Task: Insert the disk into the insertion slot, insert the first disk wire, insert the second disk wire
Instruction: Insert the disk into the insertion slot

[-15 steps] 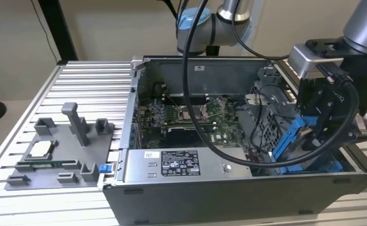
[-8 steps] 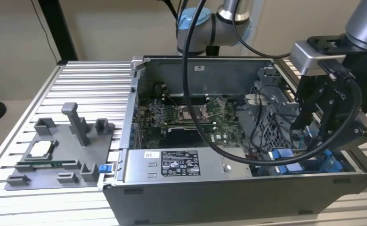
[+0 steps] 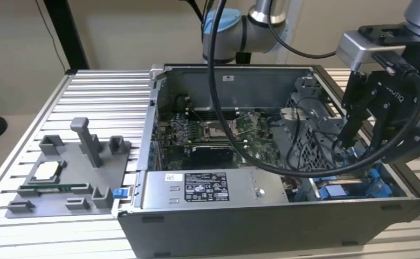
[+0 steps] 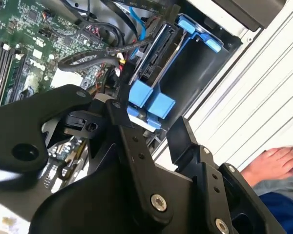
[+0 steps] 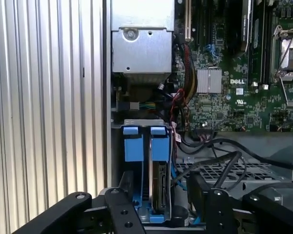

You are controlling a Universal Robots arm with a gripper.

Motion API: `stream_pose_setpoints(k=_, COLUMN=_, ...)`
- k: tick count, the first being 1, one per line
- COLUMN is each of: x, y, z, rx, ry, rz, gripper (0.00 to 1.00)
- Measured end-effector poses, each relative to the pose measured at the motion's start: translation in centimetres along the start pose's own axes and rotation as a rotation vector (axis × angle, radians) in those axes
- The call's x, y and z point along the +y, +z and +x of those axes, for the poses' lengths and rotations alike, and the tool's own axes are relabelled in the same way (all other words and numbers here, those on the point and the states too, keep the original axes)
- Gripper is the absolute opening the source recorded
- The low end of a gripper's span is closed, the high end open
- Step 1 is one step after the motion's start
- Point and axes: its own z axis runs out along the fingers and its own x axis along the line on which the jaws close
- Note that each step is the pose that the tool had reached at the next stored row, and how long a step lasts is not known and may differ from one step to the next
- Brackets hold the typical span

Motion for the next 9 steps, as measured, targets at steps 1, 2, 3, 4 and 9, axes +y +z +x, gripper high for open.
stream_pose_setpoints(k=1, x=0.0, y=-0.12, z=-0.02, rx=-0.0013, ry=0.0, rz=0.0016, gripper=1.0)
stream_pose_setpoints(k=2, x=0.0, y=-0.15, z=-0.06, rx=-0.002, ry=0.0, rz=0.0037, gripper=1.0)
stream_pose_setpoints(k=3, x=0.01, y=-0.14, z=-0.17, rx=-0.0022, ry=0.0, rz=0.0052, gripper=1.0)
stream_pose_setpoints(k=4, x=0.01, y=-0.14, z=-0.49, rx=-0.002, ry=0.0, rz=0.0052, gripper=1.0)
stream_pose_setpoints(k=9, x=-0.48, y=0.18, z=-1.52, rx=-0.002, ry=0.0, rz=0.0004, gripper=1.0)
